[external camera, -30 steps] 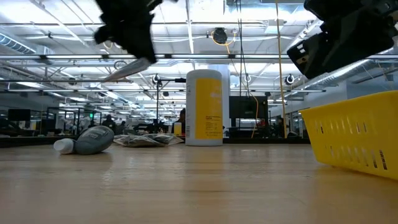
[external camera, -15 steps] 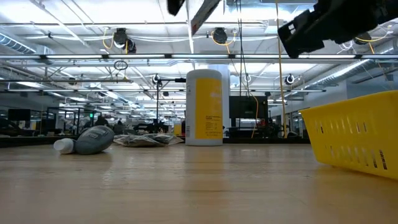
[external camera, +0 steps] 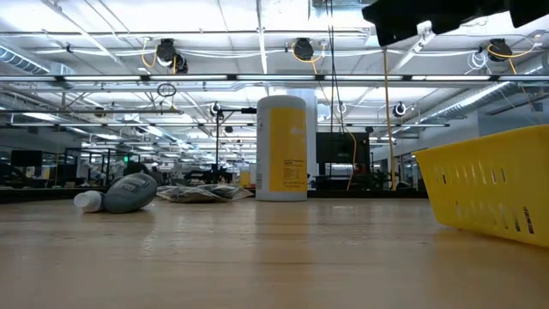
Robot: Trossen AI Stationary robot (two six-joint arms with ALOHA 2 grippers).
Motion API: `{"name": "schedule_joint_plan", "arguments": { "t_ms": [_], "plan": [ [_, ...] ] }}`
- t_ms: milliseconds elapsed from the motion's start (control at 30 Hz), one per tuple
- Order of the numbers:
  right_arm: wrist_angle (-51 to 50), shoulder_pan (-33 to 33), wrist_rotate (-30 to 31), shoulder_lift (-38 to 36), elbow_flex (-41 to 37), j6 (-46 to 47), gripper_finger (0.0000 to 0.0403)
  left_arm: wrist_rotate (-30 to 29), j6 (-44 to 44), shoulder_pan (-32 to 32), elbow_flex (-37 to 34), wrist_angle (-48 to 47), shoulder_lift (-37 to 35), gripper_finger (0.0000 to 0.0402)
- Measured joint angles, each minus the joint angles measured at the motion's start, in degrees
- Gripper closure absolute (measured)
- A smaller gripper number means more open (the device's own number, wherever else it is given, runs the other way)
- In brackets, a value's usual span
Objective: Pick & Place Travel size toiletries
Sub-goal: Put the toothpaste into the top yellow basket
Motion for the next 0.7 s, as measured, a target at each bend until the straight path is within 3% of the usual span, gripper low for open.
{"name": "schedule_joint_plan", "arguments": {
  "t_ms": [133,300,533,700],
  "plan": [
    [2.4,-1.0,-0.8,0.0,0.0,-0.1,0.0297,6.5,0.4,1.2,0.0,6.3,3.2,0.0366],
    [2.7,-2.1,-7.5,0.0,0.0,0.9,0.0275,12.6,2.2,3.0,0.0,12.8,6.4,0.0366],
    [5.2,-2.2,-7.3,0.0,0.0,0.2,0.0230,19.7,1.8,5.2,0.0,21.9,9.8,0.0365],
    [5.8,-2.2,-5.9,0.0,0.0,0.2,0.0221,20.5,0.5,5.9,0.0,22.4,10.7,0.0365]
  ]
}}
